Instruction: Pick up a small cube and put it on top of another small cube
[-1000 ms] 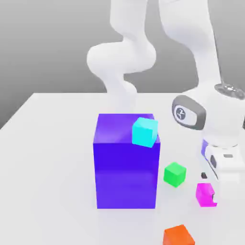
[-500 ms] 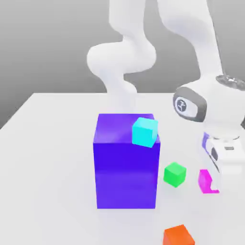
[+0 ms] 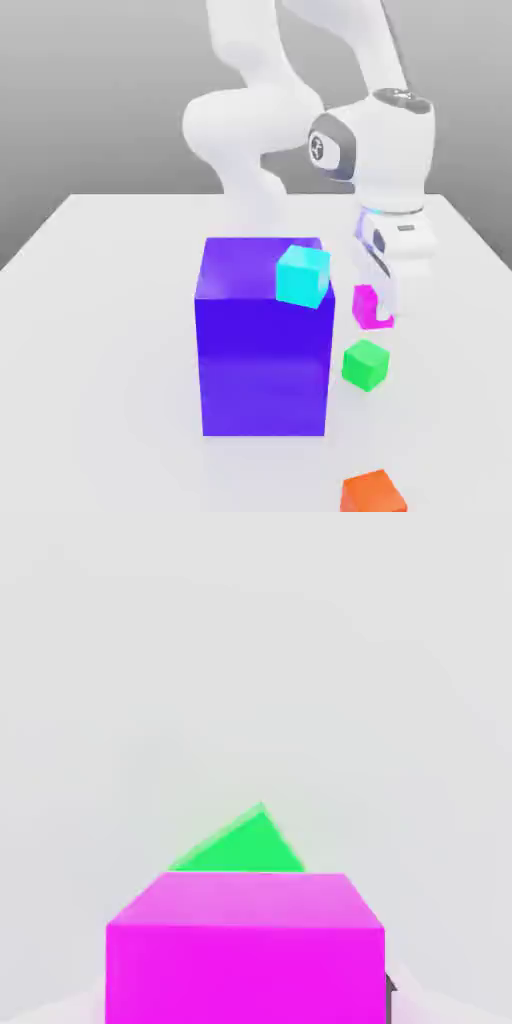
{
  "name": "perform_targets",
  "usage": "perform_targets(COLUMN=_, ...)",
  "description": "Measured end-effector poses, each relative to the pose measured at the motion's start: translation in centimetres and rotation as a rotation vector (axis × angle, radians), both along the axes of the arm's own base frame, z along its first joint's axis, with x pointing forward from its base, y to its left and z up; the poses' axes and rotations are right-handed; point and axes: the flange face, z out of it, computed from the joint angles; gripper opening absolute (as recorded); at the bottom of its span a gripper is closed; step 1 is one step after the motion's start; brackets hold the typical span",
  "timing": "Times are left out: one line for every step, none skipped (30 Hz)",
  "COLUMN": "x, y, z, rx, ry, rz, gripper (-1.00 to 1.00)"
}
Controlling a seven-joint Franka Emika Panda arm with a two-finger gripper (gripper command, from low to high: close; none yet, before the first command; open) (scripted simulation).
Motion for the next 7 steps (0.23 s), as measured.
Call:
perform_targets(x=0.0, y=0.0, z=-0.7, rx=0.000, ry=0.000, rz=0.000, gripper=-1.00)
perform_targets(x=0.0, y=0.0, z=-1.5, rx=0.000, ry=0.000, rz=0.000, gripper=-1.00)
perform_targets(x=0.0, y=0.0, z=-2.3, rx=0.000, ry=0.000, rz=0.000, gripper=-1.00)
perform_targets(x=-0.1, y=-0.1, z=-3.1, rx=-0.001, ry=-0.001, rz=0.000, gripper=-1.00)
perform_targets(x=-0.1, y=-0.2, z=-3.8, rx=-0.001, ry=-0.001, rz=-0.002, gripper=1.00)
perform_targets(x=-0.1, y=-0.2, z=-3.8, rx=-0.001, ry=-0.001, rz=-0.002, gripper=1.00)
perform_targets(x=-0.1, y=-0.2, z=-3.8, rx=-0.001, ry=-0.001, rz=-0.002, gripper=1.00)
